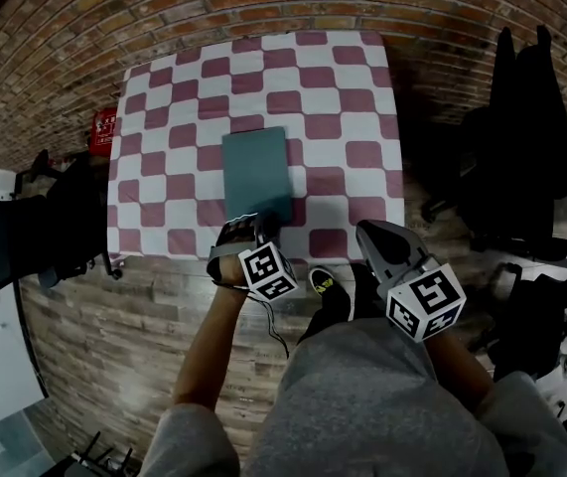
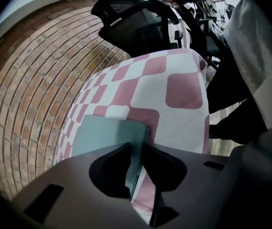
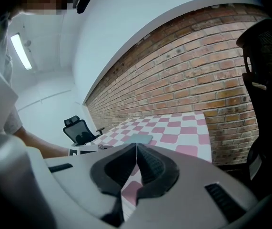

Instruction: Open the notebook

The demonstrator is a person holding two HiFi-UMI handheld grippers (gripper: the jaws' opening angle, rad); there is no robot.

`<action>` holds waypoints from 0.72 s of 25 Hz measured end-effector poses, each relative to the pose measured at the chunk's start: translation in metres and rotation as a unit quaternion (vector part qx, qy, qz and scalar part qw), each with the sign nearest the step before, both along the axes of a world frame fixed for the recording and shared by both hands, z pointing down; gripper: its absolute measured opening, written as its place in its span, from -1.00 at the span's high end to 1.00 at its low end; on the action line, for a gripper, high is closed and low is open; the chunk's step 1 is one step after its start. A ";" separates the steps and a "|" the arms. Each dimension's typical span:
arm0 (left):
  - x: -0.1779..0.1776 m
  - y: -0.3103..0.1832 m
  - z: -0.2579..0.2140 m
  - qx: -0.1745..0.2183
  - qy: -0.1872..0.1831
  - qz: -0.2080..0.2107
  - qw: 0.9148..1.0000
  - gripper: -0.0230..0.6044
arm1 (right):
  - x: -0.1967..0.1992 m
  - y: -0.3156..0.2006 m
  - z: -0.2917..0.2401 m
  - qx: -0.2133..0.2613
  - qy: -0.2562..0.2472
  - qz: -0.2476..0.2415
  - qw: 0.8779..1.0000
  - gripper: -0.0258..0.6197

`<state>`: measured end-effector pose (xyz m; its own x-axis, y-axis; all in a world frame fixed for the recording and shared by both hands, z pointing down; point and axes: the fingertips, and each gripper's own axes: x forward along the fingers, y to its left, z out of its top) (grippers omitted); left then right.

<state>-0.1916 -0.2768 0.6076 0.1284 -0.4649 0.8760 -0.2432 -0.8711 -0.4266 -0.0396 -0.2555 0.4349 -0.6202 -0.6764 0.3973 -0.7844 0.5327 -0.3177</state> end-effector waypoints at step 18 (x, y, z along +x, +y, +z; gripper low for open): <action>-0.089 -0.018 -0.116 0.092 0.497 -0.405 0.761 0.86 | -0.001 0.007 -0.001 0.004 0.005 -0.019 1.000 0.84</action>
